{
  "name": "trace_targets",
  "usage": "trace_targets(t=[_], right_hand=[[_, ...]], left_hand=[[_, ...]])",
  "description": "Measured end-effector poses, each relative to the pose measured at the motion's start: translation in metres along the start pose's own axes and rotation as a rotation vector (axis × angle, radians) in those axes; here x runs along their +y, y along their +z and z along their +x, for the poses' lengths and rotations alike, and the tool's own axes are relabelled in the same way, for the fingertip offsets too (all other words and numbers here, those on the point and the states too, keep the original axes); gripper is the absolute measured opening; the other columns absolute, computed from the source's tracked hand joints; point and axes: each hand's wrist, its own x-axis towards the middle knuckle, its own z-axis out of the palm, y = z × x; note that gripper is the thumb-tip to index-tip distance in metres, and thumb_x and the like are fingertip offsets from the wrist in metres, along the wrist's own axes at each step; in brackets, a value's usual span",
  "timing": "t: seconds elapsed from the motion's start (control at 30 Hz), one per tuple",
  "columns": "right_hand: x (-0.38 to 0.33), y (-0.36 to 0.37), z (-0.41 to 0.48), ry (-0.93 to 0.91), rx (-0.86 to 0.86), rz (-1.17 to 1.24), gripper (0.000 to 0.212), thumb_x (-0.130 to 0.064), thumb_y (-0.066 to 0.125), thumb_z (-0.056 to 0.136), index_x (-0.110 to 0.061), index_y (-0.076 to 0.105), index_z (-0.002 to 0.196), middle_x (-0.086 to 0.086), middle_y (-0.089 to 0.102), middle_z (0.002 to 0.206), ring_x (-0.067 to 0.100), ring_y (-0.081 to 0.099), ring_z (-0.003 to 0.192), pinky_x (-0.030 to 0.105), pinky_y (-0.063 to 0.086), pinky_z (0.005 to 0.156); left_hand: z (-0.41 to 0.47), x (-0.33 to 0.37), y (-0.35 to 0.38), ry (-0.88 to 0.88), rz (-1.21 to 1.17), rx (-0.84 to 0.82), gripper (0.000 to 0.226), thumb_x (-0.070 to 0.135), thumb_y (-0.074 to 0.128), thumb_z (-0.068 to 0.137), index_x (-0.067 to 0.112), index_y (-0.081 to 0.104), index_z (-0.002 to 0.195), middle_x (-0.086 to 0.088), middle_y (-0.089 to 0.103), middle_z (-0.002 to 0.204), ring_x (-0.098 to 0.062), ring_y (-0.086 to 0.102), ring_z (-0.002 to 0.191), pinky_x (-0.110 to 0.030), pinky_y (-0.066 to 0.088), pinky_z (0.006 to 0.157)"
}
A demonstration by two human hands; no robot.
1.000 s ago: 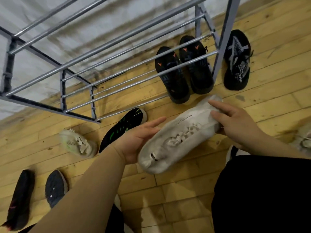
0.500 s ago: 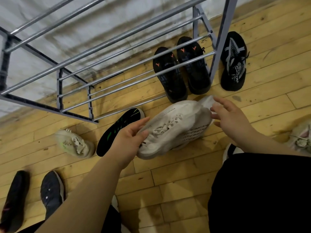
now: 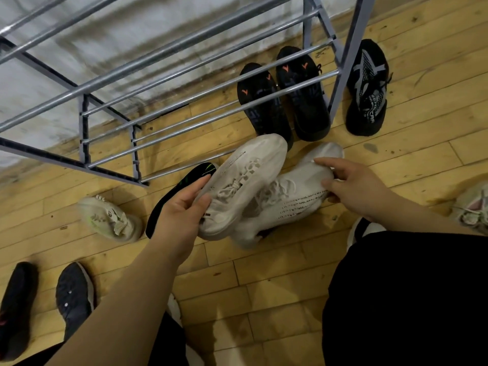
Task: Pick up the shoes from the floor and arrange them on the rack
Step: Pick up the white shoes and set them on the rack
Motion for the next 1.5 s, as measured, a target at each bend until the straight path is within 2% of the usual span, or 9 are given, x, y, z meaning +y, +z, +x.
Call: trace_targets(t=[0.3, 0.47, 0.63, 0.8, 0.93, 1.07, 1.17, 1.37, 1.5], right_hand=[[0.035, -0.021, -0.036, 0.088, -0.251, -0.108, 0.050, -0.003, 0.064, 0.097, -0.046, 0.064, 0.122, -0.009, 0.072, 0.113, 0.008, 0.075, 0.081, 0.021, 0.059, 0.068], [0.034, -0.027, -0.033, 0.103, -0.265, -0.223, 0.054, -0.014, 0.067, 0.096, -0.054, 0.055, 0.129, -0.008, 0.069, 0.123, -0.004, 0.069, 0.074, 0.018, 0.052, 0.071], [0.020, -0.021, -0.006, 0.008, -0.181, -0.499, 0.074, -0.041, 0.071, 0.093, -0.035, 0.035, 0.158, 0.009, 0.044, 0.157, 0.025, 0.049, 0.136, 0.022, 0.037, 0.095], [0.016, -0.015, 0.043, 0.012, -0.051, -0.438, 0.078, -0.042, 0.074, 0.090, -0.035, 0.035, 0.157, 0.014, 0.028, 0.161, 0.032, 0.033, 0.146, 0.040, 0.035, 0.115], [0.020, -0.019, 0.063, 0.011, -0.055, -0.464, 0.074, -0.038, 0.075, 0.090, -0.036, 0.040, 0.154, 0.012, 0.036, 0.159, 0.032, 0.039, 0.142, 0.046, 0.039, 0.115], [0.018, -0.028, 0.067, 0.062, 0.029, -0.032, 0.048, -0.010, 0.073, 0.092, -0.034, 0.064, 0.133, 0.006, 0.063, 0.125, 0.027, 0.064, 0.117, 0.044, 0.058, 0.097], [0.015, -0.029, 0.050, 0.059, 0.046, 0.122, 0.044, 0.001, 0.067, 0.092, -0.039, 0.072, 0.110, 0.013, 0.063, 0.116, 0.030, 0.068, 0.107, 0.046, 0.062, 0.089], [-0.029, -0.034, -0.008, -0.140, 0.024, 0.115, 0.040, 0.000, 0.066, 0.095, -0.036, 0.073, 0.113, 0.000, 0.062, 0.126, 0.018, 0.070, 0.105, 0.033, 0.064, 0.083], [-0.090, -0.059, -0.048, -0.242, -0.086, -0.115, 0.042, -0.011, 0.068, 0.097, -0.051, 0.074, 0.109, -0.017, 0.067, 0.123, 0.026, 0.073, 0.100, 0.051, 0.063, 0.082]], left_hand=[[-0.001, -0.015, -0.001, -0.035, -0.027, 0.020, 0.039, 0.010, 0.056, 0.105, 0.024, 0.061, 0.141, -0.004, 0.073, 0.131, -0.024, 0.070, 0.119, -0.044, 0.053, 0.103], [-0.002, -0.013, 0.003, -0.052, -0.068, 0.011, 0.035, 0.010, 0.053, 0.106, 0.027, 0.063, 0.134, -0.001, 0.075, 0.125, -0.021, 0.072, 0.114, -0.031, 0.060, 0.085], [-0.003, -0.012, 0.003, -0.067, -0.091, 0.008, 0.034, 0.008, 0.054, 0.105, 0.031, 0.066, 0.126, 0.001, 0.077, 0.121, -0.019, 0.074, 0.110, -0.026, 0.062, 0.080], [-0.004, -0.012, 0.006, -0.065, -0.118, 0.004, 0.035, 0.007, 0.051, 0.105, 0.030, 0.066, 0.126, 0.003, 0.078, 0.118, -0.015, 0.075, 0.105, -0.025, 0.061, 0.076], [-0.005, -0.012, 0.007, -0.074, -0.143, 0.005, 0.035, 0.005, 0.050, 0.105, 0.029, 0.066, 0.125, 0.003, 0.079, 0.115, -0.015, 0.076, 0.102, -0.024, 0.061, 0.074], [-0.005, -0.012, 0.008, -0.084, -0.145, -0.001, 0.036, 0.005, 0.050, 0.105, 0.029, 0.066, 0.125, 0.002, 0.078, 0.117, -0.016, 0.076, 0.104, -0.024, 0.061, 0.075], [-0.008, -0.011, 0.010, -0.091, -0.150, -0.004, 0.036, 0.005, 0.051, 0.104, 0.029, 0.066, 0.127, 0.001, 0.078, 0.120, -0.017, 0.075, 0.107, -0.025, 0.062, 0.077], [-0.025, 0.008, 0.007, -0.031, -0.020, -0.045, 0.038, 0.007, 0.055, 0.104, 0.033, 0.068, 0.129, 0.001, 0.075, 0.127, -0.022, 0.071, 0.116, -0.042, 0.056, 0.095], [-0.056, 0.038, 0.001, 0.086, 0.180, -0.056, 0.035, 0.023, 0.062, 0.103, 0.048, 0.068, 0.128, 0.013, 0.069, 0.133, -0.010, 0.068, 0.118, -0.039, 0.056, 0.100]])
